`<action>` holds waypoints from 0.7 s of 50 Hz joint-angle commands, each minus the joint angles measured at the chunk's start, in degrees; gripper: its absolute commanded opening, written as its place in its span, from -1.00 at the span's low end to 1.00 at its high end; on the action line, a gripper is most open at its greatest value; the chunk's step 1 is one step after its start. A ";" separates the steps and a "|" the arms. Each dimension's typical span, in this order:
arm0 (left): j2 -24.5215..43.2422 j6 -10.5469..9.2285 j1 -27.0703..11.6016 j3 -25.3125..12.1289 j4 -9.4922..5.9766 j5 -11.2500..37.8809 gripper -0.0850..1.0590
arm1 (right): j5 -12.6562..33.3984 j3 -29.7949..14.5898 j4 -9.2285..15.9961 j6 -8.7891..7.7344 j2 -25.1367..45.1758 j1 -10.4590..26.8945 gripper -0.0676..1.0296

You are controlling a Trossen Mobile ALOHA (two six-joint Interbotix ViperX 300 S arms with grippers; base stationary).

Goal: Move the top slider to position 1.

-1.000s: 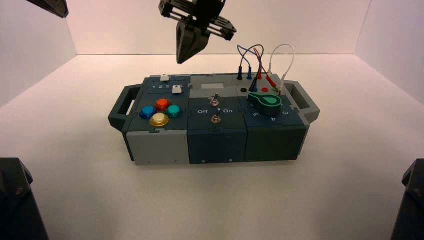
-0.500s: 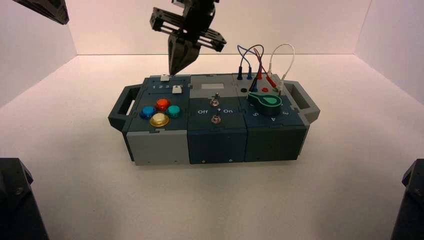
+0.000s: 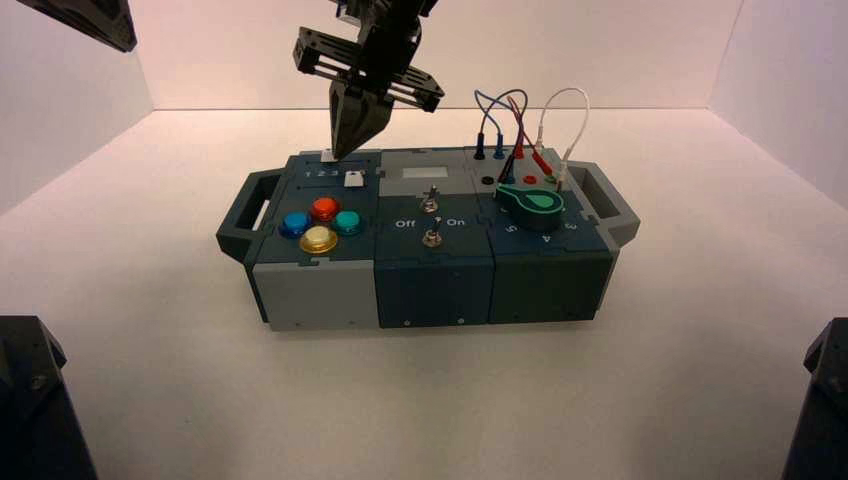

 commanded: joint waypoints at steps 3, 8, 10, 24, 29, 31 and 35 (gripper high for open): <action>-0.26 0.18 -0.26 -0.70 0.26 -0.35 -0.91 | 0.35 -2.02 0.18 0.09 -0.70 0.26 -0.92; -0.26 0.18 -0.26 -0.70 0.26 -0.26 -0.91 | 0.79 -2.02 -0.18 0.09 -0.88 0.09 -0.92; -0.35 0.18 -0.26 -0.70 0.26 -0.35 -0.91 | 0.88 -1.93 -0.44 0.09 -1.05 -0.09 -0.92; -0.26 0.26 -0.26 -0.70 0.26 -0.35 -0.91 | 0.97 -1.67 -1.23 0.09 -1.23 -0.35 -0.92; -0.26 0.26 -0.18 -0.79 0.26 -0.35 -0.91 | 0.97 -1.93 -1.58 0.09 -1.23 -0.70 -0.92; -0.26 0.26 -0.18 -0.88 0.26 -0.35 -0.91 | 0.97 -2.02 -1.67 0.09 -1.14 -0.88 -0.92; -0.35 0.26 -0.26 -0.97 0.26 -0.35 -0.91 | 0.97 -2.29 -1.67 0.09 -0.97 -1.05 -0.92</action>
